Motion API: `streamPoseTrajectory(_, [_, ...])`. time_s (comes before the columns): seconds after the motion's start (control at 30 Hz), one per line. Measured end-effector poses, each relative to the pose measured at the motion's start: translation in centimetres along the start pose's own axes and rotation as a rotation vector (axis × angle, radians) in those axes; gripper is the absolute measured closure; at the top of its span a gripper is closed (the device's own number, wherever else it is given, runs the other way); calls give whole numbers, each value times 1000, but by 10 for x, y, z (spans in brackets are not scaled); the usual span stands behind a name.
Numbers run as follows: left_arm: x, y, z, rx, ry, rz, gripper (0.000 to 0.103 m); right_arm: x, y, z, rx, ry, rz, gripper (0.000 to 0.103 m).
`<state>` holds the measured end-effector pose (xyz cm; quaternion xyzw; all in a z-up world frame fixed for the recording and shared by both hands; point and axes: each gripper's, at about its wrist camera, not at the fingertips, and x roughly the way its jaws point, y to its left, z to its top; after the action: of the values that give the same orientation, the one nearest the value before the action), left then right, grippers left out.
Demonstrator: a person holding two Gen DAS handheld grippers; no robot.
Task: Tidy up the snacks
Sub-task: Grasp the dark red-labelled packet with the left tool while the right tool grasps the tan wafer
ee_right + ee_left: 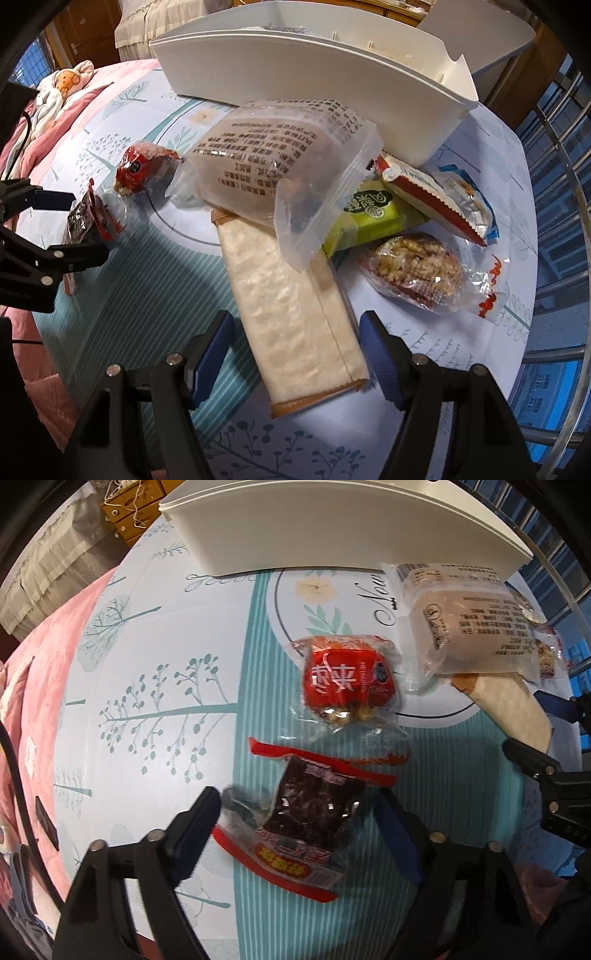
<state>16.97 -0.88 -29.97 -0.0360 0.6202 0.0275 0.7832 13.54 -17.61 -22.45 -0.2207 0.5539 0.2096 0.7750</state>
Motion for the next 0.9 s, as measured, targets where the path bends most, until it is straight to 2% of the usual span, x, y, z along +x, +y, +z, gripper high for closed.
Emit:
streamPoseTrajectory(0.2, [4, 4, 3, -17, -16, -17, 29, 5, 2, 11, 6, -9, 7, 32])
streamPoseTrajectory(0.33, [0, 12, 0, -29, -26, -36, 36, 4, 5, 12, -7, -12, 25, 42])
streamPoseTrajectory(0.47, [-7, 12, -4, -15, -34, -39, 45, 5, 8, 13, -16, -8, 24, 44])
streamPoseTrajectory(0.9, [-23, -2, -25, -14, -41, -49, 48, 1, 13, 2, -20, 31, 31, 45])
